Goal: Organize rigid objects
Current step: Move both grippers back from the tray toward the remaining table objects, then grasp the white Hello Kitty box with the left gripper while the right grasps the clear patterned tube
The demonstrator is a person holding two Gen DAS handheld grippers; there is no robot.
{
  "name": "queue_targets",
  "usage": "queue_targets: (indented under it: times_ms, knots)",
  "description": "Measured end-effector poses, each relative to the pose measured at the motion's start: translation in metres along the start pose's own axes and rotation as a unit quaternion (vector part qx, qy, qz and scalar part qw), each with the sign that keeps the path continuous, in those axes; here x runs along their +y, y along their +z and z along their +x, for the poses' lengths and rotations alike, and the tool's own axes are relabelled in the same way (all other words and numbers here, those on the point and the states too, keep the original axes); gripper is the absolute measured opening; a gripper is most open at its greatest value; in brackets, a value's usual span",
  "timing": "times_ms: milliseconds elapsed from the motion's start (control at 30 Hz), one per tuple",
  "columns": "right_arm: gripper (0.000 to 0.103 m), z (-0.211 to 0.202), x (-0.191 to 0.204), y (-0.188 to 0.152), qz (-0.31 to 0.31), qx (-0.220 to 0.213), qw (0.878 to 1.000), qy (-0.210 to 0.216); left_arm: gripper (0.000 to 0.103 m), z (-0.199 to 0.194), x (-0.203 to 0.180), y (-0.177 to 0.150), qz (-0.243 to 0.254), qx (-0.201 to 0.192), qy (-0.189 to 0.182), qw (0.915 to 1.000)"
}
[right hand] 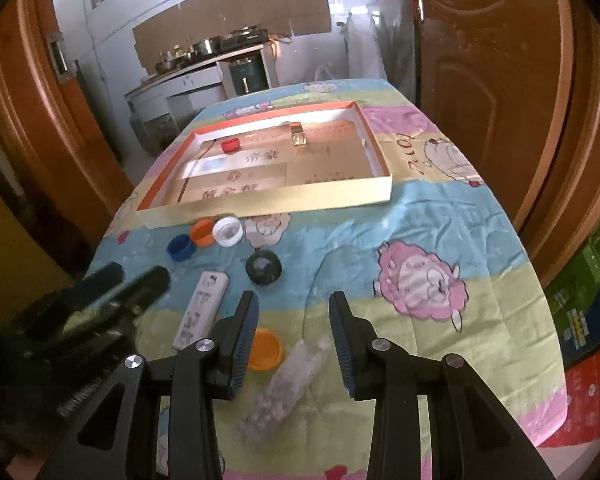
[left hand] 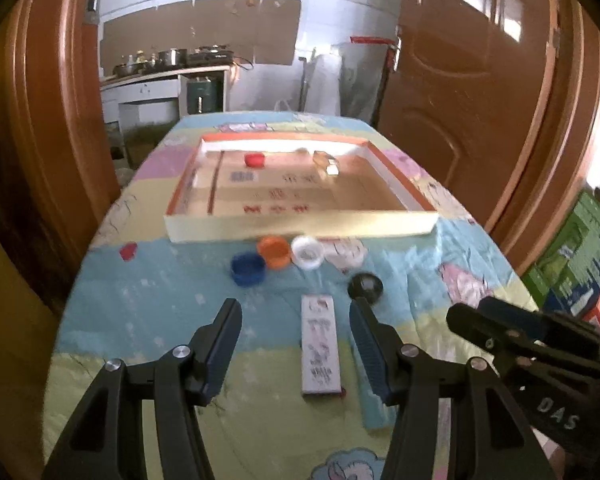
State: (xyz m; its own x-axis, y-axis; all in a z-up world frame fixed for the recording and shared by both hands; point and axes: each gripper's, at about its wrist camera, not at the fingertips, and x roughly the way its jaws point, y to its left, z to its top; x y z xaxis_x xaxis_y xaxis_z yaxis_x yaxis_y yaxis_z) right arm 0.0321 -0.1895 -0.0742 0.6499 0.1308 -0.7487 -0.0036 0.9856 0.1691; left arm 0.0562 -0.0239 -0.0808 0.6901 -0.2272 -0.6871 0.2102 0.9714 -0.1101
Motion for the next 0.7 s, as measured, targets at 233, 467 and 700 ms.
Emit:
queue_targets:
  times_ms: [233,467,700]
  knots:
    - [0.038,-0.004,-0.005,-0.022,0.018,0.000,1.000,0.001,0.056,0.014,-0.004,-0.020,0.007,0.023,-0.021,0.9995]
    - [0.038,0.002,-0.009,-0.037,0.026,0.013,1.000,0.001,0.056,0.029,-0.002,-0.028,0.005,0.034,-0.006,0.9994]
    - [0.038,0.006,-0.006,-0.048,0.034,0.022,0.999,0.009,0.056,0.034,-0.002,-0.034,0.016,0.033,0.012,0.9993]
